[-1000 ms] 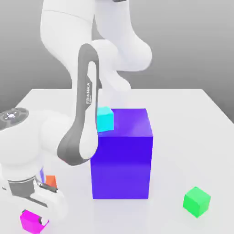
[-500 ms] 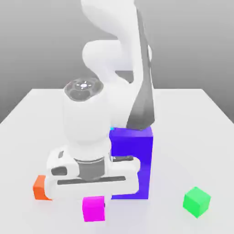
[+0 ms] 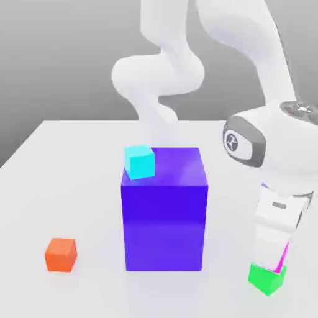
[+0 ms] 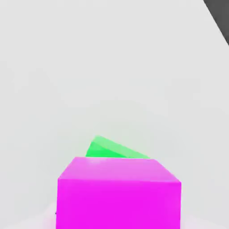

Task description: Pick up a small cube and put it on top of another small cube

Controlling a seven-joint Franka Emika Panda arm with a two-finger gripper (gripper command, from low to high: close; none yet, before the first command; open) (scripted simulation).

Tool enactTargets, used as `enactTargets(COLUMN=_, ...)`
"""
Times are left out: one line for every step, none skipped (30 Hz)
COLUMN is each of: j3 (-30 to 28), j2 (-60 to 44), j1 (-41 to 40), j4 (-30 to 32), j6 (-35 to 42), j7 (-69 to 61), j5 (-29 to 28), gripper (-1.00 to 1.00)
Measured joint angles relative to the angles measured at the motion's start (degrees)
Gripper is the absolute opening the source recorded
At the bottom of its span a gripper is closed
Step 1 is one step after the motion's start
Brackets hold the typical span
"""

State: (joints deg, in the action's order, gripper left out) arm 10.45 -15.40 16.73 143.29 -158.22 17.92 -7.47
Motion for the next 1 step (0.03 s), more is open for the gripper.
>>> enactTargets(j3=0.0, j2=0.0, j1=0.0, j4=0.0, j6=0.0, j7=0.0, j5=0.0, gripper=1.00)
